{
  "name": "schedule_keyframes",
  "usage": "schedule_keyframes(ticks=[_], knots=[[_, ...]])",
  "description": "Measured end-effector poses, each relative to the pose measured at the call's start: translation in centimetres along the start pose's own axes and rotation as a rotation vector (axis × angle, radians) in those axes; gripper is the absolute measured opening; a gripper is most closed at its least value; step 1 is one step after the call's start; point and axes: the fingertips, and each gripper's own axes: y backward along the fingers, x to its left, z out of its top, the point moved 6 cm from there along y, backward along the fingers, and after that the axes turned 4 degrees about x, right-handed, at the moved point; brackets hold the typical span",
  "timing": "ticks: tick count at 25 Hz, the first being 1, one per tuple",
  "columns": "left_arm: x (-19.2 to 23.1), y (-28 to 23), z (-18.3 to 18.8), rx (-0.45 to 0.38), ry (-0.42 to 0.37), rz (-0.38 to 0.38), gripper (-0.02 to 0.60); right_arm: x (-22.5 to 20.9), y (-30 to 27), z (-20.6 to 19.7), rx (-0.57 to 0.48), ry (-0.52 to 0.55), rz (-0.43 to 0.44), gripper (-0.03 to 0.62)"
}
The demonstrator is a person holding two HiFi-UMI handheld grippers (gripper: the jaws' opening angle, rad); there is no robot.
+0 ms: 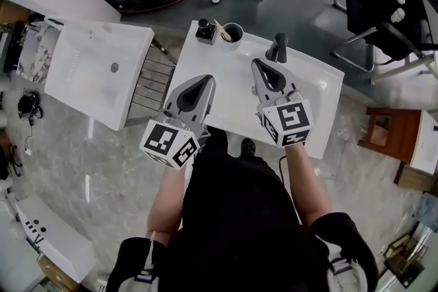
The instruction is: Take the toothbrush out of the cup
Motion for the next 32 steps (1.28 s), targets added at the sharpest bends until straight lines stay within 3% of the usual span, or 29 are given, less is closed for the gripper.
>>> schedule_keyframes(ticks=[7, 12, 15, 20, 32], knots=[[4.7, -2.3, 1.4, 0.037, 0.010, -0.083, 0.014, 0.6, -6.1, -1.3, 0.043, -0.035, 0.025, 0.031], [7.4, -4.0, 1.4, 0.079, 0.020, -0.130, 0.014, 0.3, -9.6, -2.6, 0.068, -0.055, -0.024, 0.039], [8.8, -4.9, 1.3, 0.103, 0.021, -0.154, 0.014, 0.2, -11.6, -3.5, 0.103, -0.051, -0.043, 0.097], [10.4, -6.2, 1.2, 0.131, 0.030, -0.196, 0.014, 0.0, -14.0, -4.6, 0.139, -0.065, -0.063, 0.135], [13.3, -7.1, 0.6, 0.170, 0.047, -0.220, 0.014, -0.4, -18.6, -6.4, 0.208, -0.044, -0.098, 0.141]])
